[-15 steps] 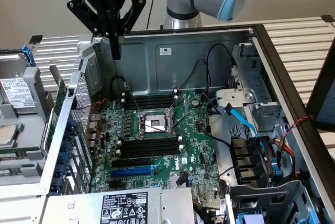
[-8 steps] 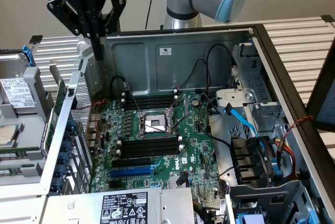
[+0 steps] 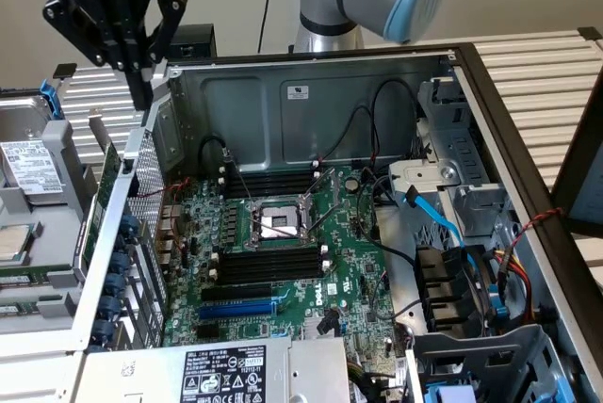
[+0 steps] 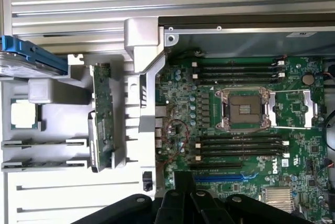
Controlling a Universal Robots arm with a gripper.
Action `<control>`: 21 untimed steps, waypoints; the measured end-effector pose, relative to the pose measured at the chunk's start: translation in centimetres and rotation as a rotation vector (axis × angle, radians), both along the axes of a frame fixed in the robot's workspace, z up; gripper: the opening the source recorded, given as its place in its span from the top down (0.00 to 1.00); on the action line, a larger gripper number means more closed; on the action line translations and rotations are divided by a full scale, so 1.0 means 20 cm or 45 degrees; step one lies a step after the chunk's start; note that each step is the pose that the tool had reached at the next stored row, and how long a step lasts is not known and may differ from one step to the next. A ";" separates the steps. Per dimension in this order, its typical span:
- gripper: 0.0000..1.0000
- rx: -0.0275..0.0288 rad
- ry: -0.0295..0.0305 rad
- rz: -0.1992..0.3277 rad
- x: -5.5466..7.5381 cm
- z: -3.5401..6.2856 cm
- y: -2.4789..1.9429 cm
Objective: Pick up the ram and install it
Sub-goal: 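Reach for the ram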
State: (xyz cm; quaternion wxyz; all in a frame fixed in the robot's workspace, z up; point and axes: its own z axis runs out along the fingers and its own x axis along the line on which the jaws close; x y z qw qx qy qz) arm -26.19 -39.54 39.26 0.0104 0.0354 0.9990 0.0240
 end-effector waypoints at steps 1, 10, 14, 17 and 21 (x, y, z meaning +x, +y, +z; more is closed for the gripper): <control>0.90 0.0001 0.0000 0.000 -0.02 0.000 0.001; 0.90 0.0000 0.0000 0.000 -0.23 0.000 0.009; 0.90 -0.0001 0.0001 0.000 -0.32 0.000 0.012; 0.90 -0.0001 0.0001 0.000 -0.39 0.000 0.013; 0.90 0.0000 0.0000 0.000 -0.48 0.000 0.016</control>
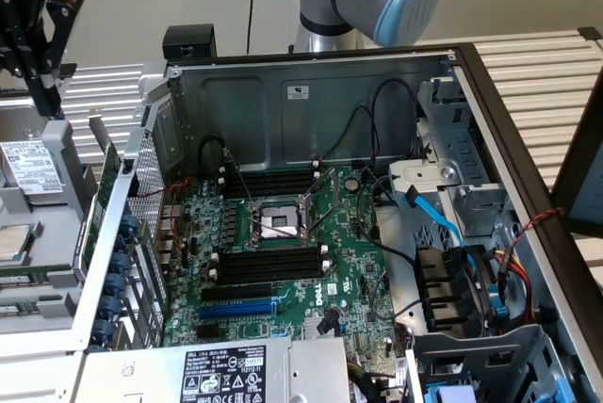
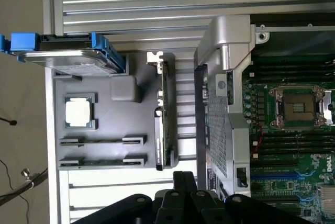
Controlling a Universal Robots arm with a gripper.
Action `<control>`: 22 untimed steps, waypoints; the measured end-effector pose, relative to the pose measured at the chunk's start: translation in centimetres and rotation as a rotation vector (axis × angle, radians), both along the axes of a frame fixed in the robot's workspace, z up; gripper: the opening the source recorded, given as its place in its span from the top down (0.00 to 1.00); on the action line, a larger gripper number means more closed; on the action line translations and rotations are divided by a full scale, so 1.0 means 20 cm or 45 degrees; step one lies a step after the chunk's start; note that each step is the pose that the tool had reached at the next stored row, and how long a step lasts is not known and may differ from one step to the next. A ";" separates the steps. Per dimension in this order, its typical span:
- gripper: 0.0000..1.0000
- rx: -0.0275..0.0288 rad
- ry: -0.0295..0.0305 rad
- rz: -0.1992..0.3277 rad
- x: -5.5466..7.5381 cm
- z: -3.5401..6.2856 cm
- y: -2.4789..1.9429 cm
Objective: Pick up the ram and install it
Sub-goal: 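Reach for the ram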
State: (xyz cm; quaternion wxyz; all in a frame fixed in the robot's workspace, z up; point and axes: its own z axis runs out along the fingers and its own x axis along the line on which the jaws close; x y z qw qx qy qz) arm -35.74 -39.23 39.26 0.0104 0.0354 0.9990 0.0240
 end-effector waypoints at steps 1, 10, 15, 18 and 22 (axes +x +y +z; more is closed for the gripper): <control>0.90 -0.0001 0.0000 0.000 -0.02 0.000 0.001; 0.90 -0.0001 0.0001 0.000 -0.23 0.000 0.008; 0.90 0.0000 0.0000 0.000 -0.34 0.000 0.012; 0.90 -0.0001 0.0001 0.000 -0.41 0.000 0.014; 0.90 0.0000 0.0000 0.000 -0.44 0.000 0.015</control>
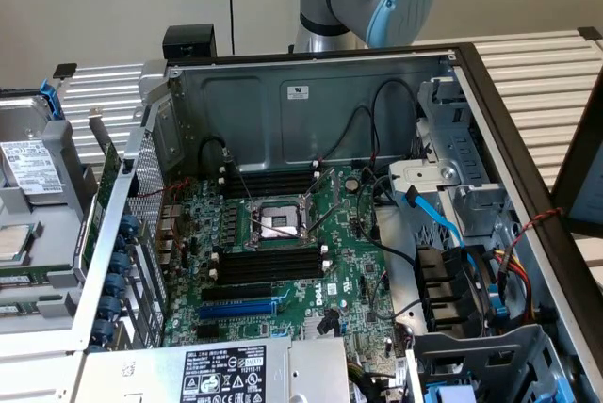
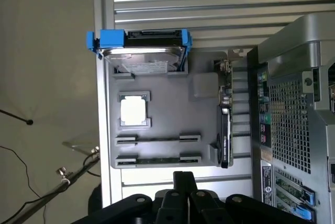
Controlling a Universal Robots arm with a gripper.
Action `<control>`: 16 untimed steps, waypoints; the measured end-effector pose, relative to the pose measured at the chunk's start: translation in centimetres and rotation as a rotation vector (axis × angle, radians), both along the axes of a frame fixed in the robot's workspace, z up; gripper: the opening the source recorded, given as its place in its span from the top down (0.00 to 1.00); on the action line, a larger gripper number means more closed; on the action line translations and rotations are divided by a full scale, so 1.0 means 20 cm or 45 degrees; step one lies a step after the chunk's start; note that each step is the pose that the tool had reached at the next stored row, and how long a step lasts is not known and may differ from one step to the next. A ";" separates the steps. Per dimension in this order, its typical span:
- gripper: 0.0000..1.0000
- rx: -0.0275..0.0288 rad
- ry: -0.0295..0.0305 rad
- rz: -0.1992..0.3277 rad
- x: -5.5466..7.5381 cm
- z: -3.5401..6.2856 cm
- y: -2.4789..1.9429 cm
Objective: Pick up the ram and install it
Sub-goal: 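Reach for the ram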
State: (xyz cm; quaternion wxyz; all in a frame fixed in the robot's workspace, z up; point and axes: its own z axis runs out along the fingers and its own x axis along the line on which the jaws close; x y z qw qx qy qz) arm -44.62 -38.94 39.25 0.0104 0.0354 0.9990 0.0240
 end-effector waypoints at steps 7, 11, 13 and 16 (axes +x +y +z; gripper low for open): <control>0.90 0.0000 0.0000 0.000 0.00 0.000 0.000; 0.90 -0.0001 -0.0009 0.000 -0.02 0.000 0.000; 0.90 -0.0001 -0.0012 0.000 -0.02 0.000 0.000; 0.90 0.0000 -0.0012 0.000 -0.02 0.000 0.000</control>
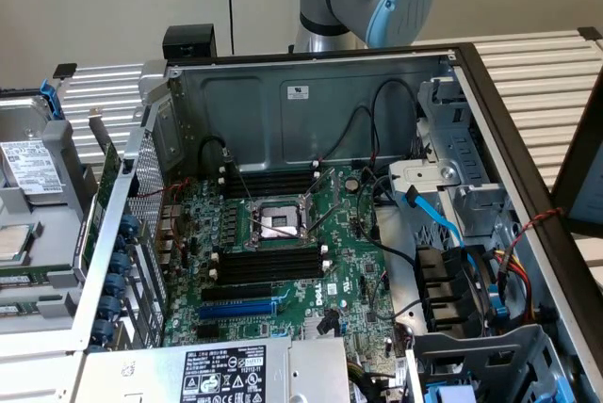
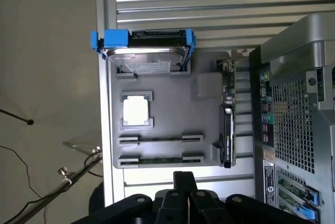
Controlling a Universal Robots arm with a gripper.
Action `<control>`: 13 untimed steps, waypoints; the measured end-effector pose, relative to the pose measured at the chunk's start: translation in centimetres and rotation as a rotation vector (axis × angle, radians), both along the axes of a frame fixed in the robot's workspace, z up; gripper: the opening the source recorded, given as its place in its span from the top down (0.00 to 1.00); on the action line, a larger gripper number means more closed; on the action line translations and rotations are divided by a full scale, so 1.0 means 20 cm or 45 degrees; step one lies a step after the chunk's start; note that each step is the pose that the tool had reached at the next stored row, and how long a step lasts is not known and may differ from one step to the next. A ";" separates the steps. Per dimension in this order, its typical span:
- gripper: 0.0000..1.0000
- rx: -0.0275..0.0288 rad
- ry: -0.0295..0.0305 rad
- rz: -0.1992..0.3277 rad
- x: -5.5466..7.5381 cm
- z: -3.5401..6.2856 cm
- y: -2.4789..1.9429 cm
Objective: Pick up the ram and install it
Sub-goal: 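Reach for the ram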
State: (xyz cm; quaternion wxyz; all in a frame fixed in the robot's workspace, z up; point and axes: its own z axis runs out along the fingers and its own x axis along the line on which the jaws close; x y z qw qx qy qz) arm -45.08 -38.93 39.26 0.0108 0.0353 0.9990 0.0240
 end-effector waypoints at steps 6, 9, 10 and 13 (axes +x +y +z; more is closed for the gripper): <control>0.90 -0.0001 0.0002 0.061 0.00 0.000 0.000; 0.90 0.0000 -0.0001 0.131 0.00 0.000 0.000; 0.90 0.0001 -0.0001 0.154 0.00 0.000 0.000; 0.90 0.0000 0.0000 0.224 0.00 0.000 0.000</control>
